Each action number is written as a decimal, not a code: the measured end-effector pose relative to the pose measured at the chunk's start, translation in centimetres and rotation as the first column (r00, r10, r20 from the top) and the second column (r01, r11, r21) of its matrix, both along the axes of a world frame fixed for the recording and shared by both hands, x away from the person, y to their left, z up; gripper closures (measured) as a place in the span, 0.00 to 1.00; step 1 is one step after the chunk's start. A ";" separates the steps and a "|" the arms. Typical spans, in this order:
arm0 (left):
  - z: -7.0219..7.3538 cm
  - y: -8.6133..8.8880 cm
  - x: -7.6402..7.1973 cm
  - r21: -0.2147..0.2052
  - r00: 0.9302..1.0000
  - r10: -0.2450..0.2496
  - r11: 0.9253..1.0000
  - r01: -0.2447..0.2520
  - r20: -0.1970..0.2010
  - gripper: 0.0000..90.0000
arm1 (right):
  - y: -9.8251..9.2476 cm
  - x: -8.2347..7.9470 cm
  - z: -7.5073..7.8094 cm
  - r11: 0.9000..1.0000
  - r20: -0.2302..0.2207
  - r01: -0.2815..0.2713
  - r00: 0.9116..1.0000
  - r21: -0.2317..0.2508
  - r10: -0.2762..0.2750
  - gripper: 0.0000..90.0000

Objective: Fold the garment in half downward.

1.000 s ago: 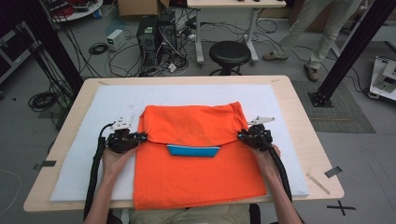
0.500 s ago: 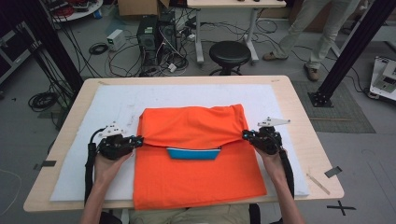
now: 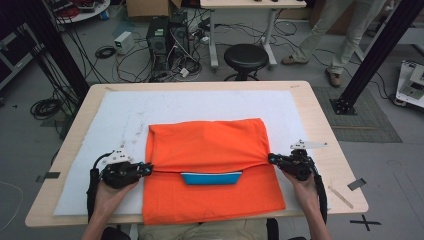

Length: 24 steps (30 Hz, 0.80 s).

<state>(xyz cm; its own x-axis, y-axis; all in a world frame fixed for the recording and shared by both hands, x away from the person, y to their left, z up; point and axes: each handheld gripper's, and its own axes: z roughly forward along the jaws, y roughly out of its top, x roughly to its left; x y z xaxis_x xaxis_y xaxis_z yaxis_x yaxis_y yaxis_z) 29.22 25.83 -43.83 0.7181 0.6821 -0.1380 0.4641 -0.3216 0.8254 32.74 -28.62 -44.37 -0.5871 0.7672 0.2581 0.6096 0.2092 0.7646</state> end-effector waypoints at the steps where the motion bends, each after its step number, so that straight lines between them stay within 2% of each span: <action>1: 0.0 0.0 0.0 0.000 1.000 0.000 1.000 0.000 0.000 0.92 | 0.0 0.0 0.0 1.000 0.000 0.000 1.000 0.000 0.000 0.97; 6: 0.6 0.7 -1.5 -0.023 1.000 -0.029 0.999 0.029 -0.006 0.92 | -0.3 -1.2 0.2 0.999 -0.004 -0.030 1.000 0.025 0.030 0.97; 9: 0.4 0.9 -1.8 -0.014 0.999 -0.043 0.999 0.043 -0.021 0.92 | -0.4 -1.7 0.4 0.998 -0.006 -0.043 0.999 0.034 0.044 0.97; 10: 0.2 0.9 -2.0 -0.012 0.998 -0.048 0.999 0.047 -0.034 0.92 | -0.3 -2.2 0.4 0.999 -0.006 -0.053 0.999 0.004 0.053 0.97; 11: -0.1 0.9 -2.1 -0.008 0.998 -0.054 0.999 0.053 -0.045 0.92 | -0.3 -2.2 0.4 0.999 -0.006 -0.053 0.999 0.004 0.053 0.97; 12: -0.3 0.8 -2.3 -0.007 0.997 -0.056 0.998 0.055 -0.053 0.92 | -0.1 -2.6 0.3 0.998 -0.014 -0.056 0.998 -0.027 0.056 0.97; 14: -0.5 0.8 -2.6 -0.005 0.996 -0.065 0.998 0.065 -0.060 0.92 | -0.1 -2.8 0.2 0.998 -0.005 -0.059 0.998 -0.039 0.059 0.97; 21: -0.4 0.6 -3.2 -0.003 0.994 -0.095 0.995 0.095 -0.061 0.92 | -0.6 -3.6 -0.1 0.998 -0.020 -0.062 0.998 -0.019 0.062 0.96; 23: -0.5 0.6 -3.1 -0.006 0.992 -0.098 0.995 0.098 -0.073 0.89 | -0.5 -3.5 -0.3 0.998 -0.028 -0.067 0.997 -0.021 0.066 0.93; 24: -0.4 0.7 -2.8 -0.005 0.995 -0.084 0.996 0.083 -0.059 0.82 | -0.3 -3.3 -0.3 0.998 -0.039 -0.061 0.997 -0.023 0.060 0.77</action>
